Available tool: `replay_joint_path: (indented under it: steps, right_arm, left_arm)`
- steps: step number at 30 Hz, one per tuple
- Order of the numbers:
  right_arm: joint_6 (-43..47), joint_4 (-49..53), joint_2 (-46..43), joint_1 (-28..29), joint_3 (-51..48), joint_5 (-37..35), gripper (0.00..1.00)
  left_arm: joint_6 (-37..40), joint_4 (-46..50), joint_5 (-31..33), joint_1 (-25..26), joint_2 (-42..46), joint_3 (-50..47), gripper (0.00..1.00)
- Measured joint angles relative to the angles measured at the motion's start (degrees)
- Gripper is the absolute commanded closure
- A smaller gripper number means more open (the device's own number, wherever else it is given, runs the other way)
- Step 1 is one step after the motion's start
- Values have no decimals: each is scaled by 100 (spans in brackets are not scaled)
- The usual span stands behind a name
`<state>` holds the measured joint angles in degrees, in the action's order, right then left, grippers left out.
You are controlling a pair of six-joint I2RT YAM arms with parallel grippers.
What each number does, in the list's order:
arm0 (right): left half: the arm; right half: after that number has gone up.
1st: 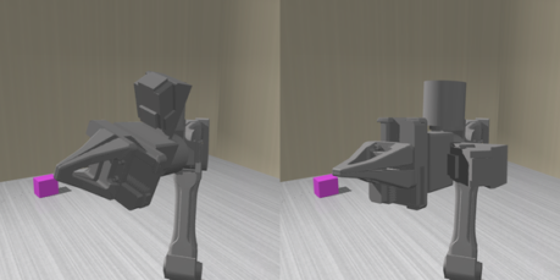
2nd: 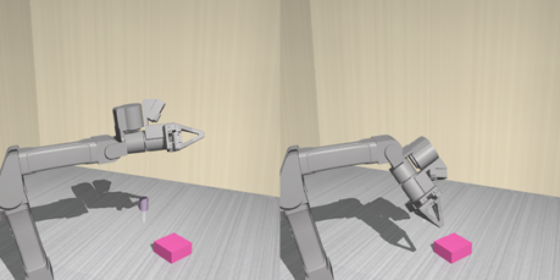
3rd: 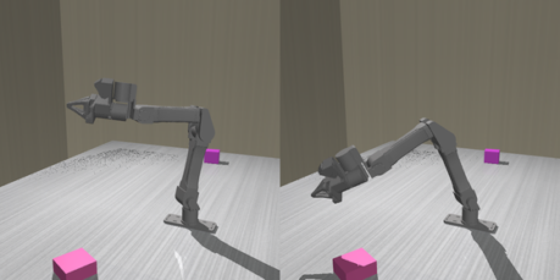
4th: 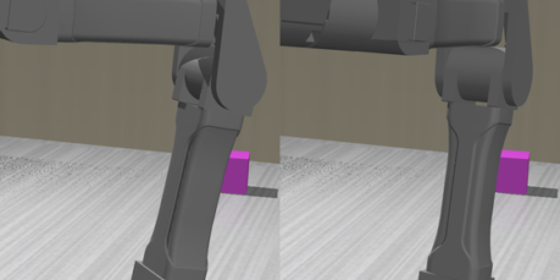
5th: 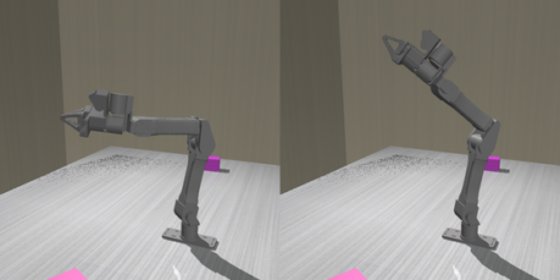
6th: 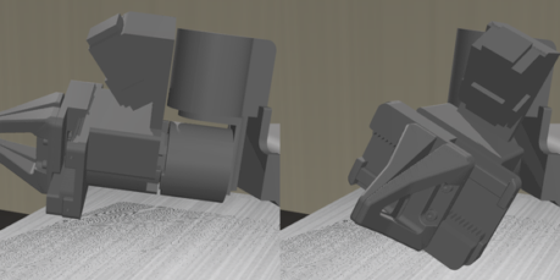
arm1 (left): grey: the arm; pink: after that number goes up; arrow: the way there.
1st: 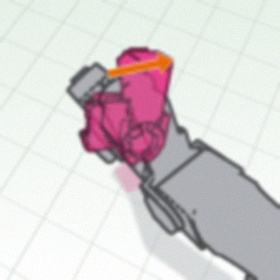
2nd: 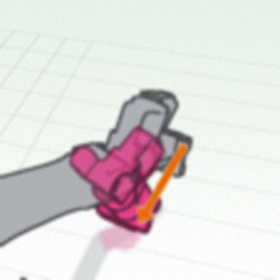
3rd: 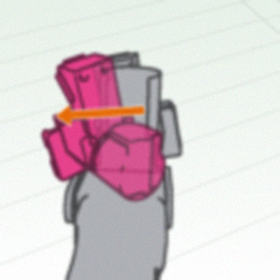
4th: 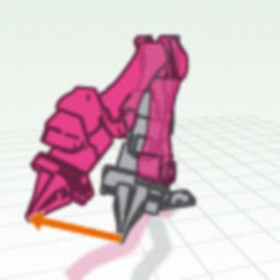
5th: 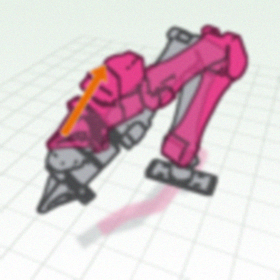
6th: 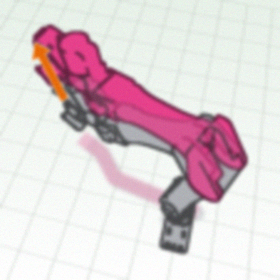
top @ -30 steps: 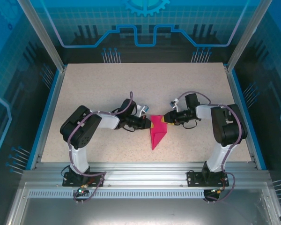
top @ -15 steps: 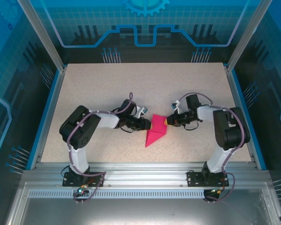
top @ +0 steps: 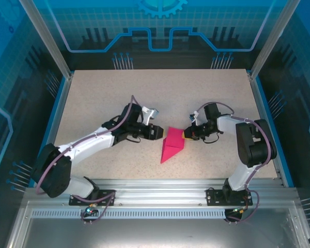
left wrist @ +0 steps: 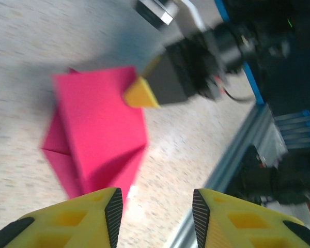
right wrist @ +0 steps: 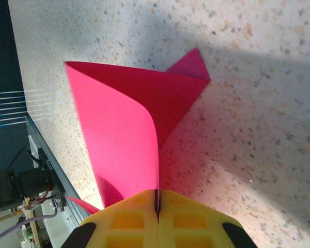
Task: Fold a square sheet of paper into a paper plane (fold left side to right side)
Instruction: Fold the wing for the fifth time at the center of the table.
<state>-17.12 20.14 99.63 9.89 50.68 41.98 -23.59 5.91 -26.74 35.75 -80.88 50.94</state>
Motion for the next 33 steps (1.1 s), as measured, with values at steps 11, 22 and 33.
replay_joint_path:
  steps: [11, 22, 33]
  right_arm:
    - [-151, 208, -2, 107, 127, -111, 100]
    - [-315, 570, -4, 111, 385, -175, 100]
    - [-710, 960, -4, 144, 660, -256, 100]
  left_arm:
    - [2, 326, 476, 1139, -1419, 267, 52]
    - [437, 776, 1731, 1515, -1628, 605, 45]
    - [901, 1547, 3598, 2428, -1801, 1329, 39]
